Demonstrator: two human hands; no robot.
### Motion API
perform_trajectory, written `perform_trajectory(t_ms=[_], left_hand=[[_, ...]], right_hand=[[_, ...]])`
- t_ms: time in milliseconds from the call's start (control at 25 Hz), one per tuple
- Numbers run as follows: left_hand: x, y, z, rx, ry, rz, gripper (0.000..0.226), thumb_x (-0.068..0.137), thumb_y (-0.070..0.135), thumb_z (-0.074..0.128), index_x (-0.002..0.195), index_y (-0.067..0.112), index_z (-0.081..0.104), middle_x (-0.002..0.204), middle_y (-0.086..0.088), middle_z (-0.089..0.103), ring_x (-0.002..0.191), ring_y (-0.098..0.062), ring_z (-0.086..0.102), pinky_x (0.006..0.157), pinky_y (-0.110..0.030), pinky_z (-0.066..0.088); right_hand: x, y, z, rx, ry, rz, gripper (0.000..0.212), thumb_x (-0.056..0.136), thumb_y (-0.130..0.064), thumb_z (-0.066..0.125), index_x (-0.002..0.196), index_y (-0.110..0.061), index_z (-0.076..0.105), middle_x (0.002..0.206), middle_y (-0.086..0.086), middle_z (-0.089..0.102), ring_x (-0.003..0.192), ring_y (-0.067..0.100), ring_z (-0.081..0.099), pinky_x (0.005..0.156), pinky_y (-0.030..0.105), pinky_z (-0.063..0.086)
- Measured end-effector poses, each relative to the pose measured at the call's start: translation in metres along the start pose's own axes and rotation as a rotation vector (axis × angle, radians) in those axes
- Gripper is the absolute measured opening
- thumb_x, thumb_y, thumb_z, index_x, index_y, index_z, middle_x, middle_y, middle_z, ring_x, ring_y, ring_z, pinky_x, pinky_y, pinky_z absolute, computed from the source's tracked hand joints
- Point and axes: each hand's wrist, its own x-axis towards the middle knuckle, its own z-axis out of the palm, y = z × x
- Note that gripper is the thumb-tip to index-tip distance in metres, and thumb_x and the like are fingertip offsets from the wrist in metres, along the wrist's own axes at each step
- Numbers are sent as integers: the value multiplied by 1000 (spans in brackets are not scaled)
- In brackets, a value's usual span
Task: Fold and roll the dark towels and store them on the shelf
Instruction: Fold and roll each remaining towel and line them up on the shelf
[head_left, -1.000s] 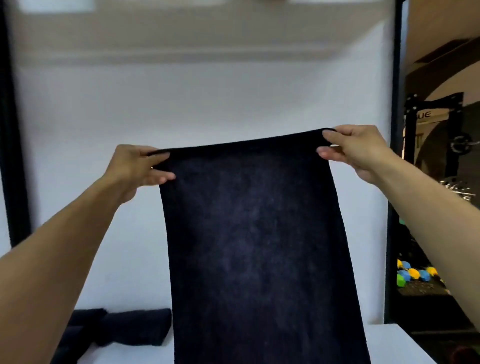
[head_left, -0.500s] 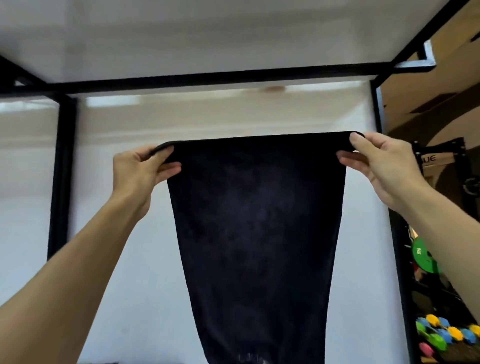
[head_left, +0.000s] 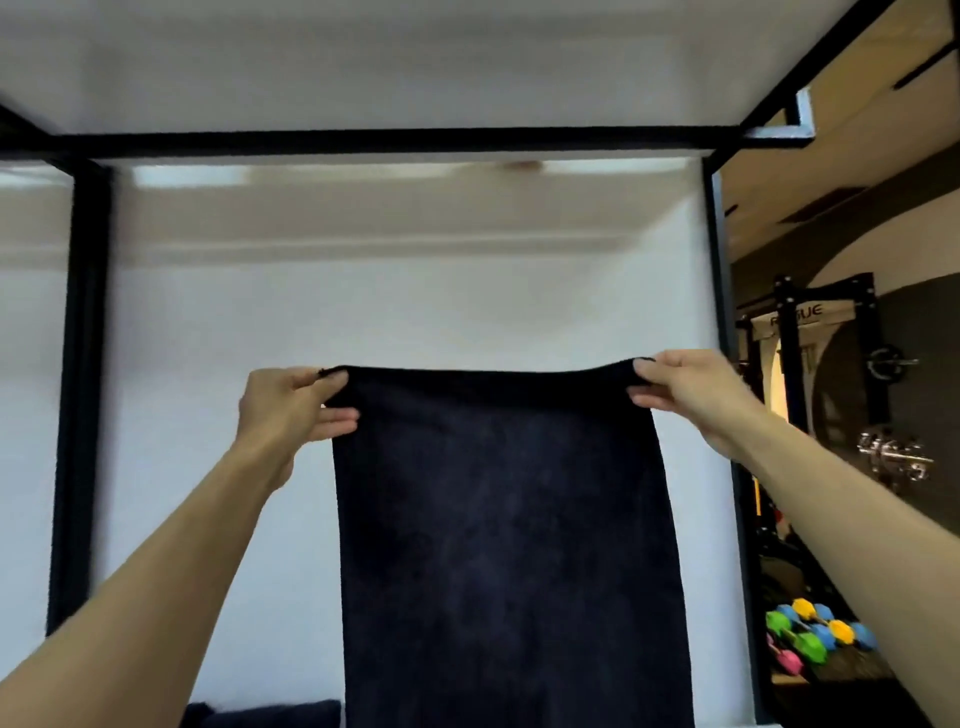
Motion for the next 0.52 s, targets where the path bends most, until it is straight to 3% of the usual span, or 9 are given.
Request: perform_trajectory(t_ms=[120,160,280,400,520], left_hand=[[14,-45,17,138,-38,-183,43,87,11,71,124,-5,55,105,-15,64,76,-33,73,79,-44,59],[21,-49,23,119,-42,-172,40,88,11,70,122,-5,57,103,-14,66,77,-31,73,83,-44,58],[53,-5,39,-47,5,99,12,93,8,62,98,-1,67,90,-12,70,83,-26,72,88,-43,56],[63,69,40,-174,40,301,15,96,7,56,106,-3,62,90,-6,68,85,-23,70,81,-31,59],[46,93,27,-192,30,376,14,96,11,57,104,2,65,95,-8,69,85,-24,71,81,-32,59]], right_hand=[[17,45,15,-152,-65,115,24,94,-11,60,72,-1,61,93,16,69,96,26,69,85,30,57],[25,48,20,-150,-50,106,25,94,-11,59,72,-2,61,97,17,70,94,23,70,89,33,56],[59,2,21,58,71,-106,19,95,-11,59,81,1,65,92,12,70,90,22,70,92,36,55],[67,-68,9,238,103,-301,16,95,-9,57,83,-4,66,91,8,69,89,20,69,89,33,55],[41,-84,2,294,72,-357,15,96,-8,55,86,-5,66,93,9,68,89,20,68,87,30,56]])
